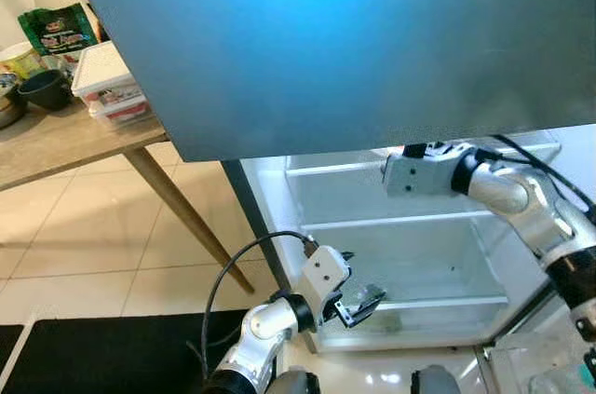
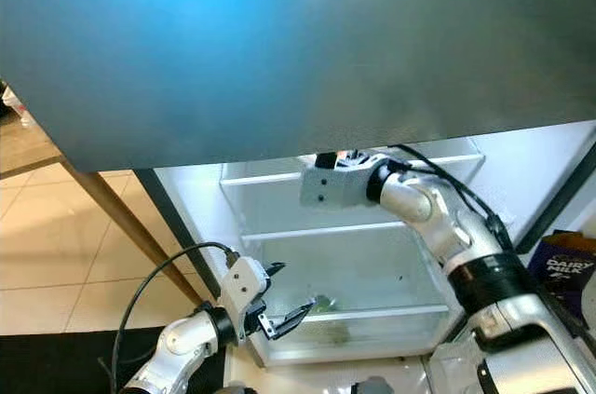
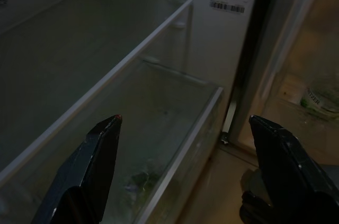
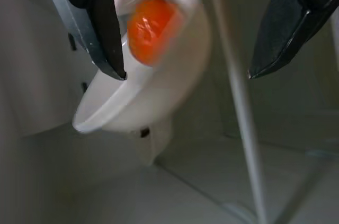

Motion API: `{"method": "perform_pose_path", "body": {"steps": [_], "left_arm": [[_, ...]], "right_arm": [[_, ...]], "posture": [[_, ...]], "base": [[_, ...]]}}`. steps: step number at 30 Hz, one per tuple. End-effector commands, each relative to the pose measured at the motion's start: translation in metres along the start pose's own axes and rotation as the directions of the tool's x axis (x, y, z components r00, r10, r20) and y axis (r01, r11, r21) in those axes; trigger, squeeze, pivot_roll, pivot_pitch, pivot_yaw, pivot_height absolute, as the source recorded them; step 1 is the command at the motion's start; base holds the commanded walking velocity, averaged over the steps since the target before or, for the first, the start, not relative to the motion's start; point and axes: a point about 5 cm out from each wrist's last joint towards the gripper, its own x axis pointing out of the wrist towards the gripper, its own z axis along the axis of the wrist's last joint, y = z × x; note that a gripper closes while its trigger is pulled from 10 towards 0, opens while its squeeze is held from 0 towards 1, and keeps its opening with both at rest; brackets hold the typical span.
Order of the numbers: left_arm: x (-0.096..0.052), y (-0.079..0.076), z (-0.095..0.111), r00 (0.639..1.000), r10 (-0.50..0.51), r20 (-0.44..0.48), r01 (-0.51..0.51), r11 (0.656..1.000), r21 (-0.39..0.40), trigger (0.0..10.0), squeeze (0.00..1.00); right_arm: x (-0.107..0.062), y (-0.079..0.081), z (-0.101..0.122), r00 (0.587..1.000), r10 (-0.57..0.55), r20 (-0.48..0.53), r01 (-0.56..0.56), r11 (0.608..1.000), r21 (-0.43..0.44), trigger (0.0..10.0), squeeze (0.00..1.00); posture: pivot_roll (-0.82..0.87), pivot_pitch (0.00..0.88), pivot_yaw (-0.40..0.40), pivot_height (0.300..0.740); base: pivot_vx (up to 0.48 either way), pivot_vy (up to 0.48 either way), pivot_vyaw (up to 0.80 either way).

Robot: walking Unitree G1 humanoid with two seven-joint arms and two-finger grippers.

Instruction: Restocking fridge

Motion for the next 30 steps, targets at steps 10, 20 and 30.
{"method": "perform_pose_path", "body": {"steps": [10,20,30], "left_arm": [[-0.005,0.0,-0.006,1.0,-0.007,-0.029,0.007,1.0,0.005,10.0,0.0],[-0.008,0.002,-0.007,1.0,0.01,-0.027,-0.01,1.0,0.002,10.0,0.0],[-0.029,0.014,-0.023,0.987,0.133,-0.091,-0.138,0.989,-0.051,10.0,0.0]], "right_arm": [[-0.009,0.033,0.015,0.997,0.077,0.019,-0.078,0.995,0.06,10.0,0.0],[-0.026,0.042,0.028,0.993,0.111,0.051,-0.118,0.98,0.163,10.0,0.0],[-0.065,0.1,0.036,0.863,0.485,0.143,-0.498,0.771,0.397,10.0,0.0]], "posture": [[-0.11,0.154,0.115,0.632],[-0.11,0.143,0.111,0.632],[-0.12,0.118,0.115,0.632]], "base": [[0.0,0.0,0.0],[0.0,0.0,0.0],[0.0,0.0,0.0]]}}
